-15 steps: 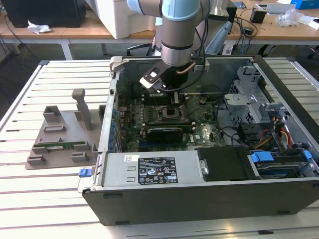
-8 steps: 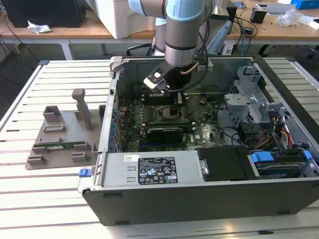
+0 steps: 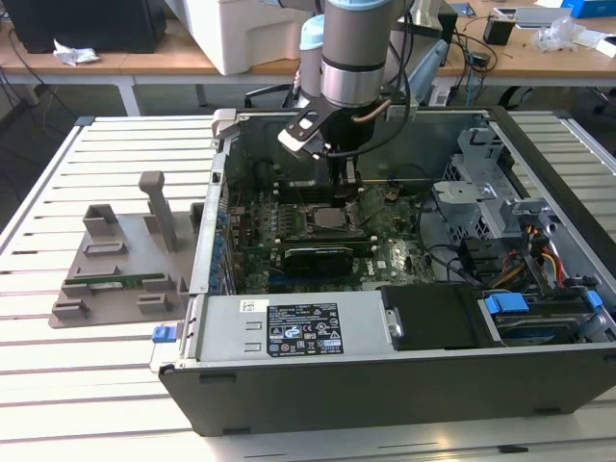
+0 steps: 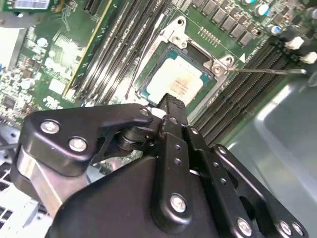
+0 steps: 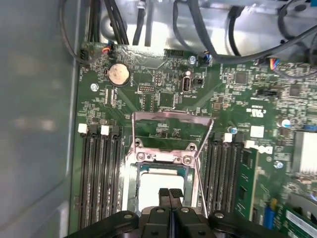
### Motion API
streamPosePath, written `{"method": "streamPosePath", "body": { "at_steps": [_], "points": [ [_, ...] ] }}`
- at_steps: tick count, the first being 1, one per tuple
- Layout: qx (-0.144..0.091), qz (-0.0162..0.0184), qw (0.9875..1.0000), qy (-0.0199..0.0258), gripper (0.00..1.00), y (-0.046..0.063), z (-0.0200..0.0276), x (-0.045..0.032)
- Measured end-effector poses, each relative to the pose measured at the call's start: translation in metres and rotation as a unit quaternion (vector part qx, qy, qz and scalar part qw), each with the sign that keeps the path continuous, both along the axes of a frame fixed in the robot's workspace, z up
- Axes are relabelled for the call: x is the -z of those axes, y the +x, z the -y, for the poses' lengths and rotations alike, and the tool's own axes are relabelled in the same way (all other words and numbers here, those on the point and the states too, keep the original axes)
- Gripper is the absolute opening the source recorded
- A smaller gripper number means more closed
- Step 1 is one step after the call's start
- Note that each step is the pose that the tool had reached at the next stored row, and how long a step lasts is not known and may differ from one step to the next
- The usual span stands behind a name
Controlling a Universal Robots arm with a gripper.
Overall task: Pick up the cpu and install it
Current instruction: 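Place the cpu into insertion slot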
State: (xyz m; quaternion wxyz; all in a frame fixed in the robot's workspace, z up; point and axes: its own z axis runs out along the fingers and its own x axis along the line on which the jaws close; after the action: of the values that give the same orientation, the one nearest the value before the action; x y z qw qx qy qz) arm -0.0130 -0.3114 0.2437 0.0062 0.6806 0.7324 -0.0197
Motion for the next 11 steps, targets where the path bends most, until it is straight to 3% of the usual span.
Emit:
{"method": "streamPosePath", "body": {
  "at_steps": [9,11],
  "points": [
    [0.000,0.0000,1.0000,-0.0001,0.11,0.000,0.0000,-0.0274],
    [0.000,0.0000,1.0000,-0.0001,0.11,0.000,0.0000,-0.0380]
  ]
}}
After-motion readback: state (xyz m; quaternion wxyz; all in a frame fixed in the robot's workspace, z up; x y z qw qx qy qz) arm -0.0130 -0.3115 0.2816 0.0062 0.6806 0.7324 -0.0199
